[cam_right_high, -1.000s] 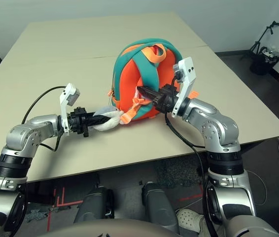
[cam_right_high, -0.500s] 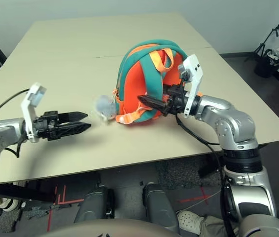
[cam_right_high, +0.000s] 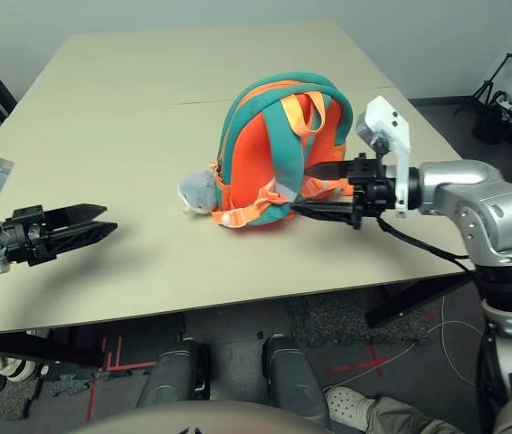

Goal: Put the pencil case into the backpack and zip it.

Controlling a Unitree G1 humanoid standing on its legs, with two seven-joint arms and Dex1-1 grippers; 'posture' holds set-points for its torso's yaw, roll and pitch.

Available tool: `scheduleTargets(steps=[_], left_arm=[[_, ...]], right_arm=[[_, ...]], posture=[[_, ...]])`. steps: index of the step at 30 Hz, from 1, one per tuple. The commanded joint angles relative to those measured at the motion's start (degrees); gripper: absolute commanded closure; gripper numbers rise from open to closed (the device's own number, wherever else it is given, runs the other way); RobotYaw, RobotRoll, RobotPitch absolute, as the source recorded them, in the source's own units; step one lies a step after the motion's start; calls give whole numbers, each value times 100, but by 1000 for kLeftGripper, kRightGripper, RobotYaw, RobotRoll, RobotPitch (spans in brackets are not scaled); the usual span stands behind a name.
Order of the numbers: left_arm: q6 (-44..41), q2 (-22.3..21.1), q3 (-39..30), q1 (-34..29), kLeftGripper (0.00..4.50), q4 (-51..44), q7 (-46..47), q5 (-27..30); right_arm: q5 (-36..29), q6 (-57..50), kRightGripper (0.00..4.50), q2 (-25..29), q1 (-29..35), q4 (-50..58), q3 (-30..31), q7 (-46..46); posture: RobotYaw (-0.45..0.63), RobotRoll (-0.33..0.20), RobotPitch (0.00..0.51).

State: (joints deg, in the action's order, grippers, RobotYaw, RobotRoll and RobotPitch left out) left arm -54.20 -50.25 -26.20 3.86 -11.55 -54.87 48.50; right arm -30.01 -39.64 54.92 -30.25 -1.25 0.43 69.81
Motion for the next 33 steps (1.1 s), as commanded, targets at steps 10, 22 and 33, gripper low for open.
scheduleTargets(steps=[10, 22, 33], left_arm=[[1881, 870, -172, 426, 0, 1259, 1884, -1488], [4222, 1760, -119, 918, 0, 2788, 3744, -3034], [5097, 2146, 111, 1696, 0, 3805, 4259, -3283]], right_arm=[[1066, 1755, 19, -1021, -938, -3601, -845, -2073], [1200, 3768, 19, -2169, -912, -5338, -1728, -4084], [1390, 4904, 19, -2276, -1366, -6514, -2026, -5109]], posture=[[78, 0, 82], [58, 0, 77], [32, 0, 72]])
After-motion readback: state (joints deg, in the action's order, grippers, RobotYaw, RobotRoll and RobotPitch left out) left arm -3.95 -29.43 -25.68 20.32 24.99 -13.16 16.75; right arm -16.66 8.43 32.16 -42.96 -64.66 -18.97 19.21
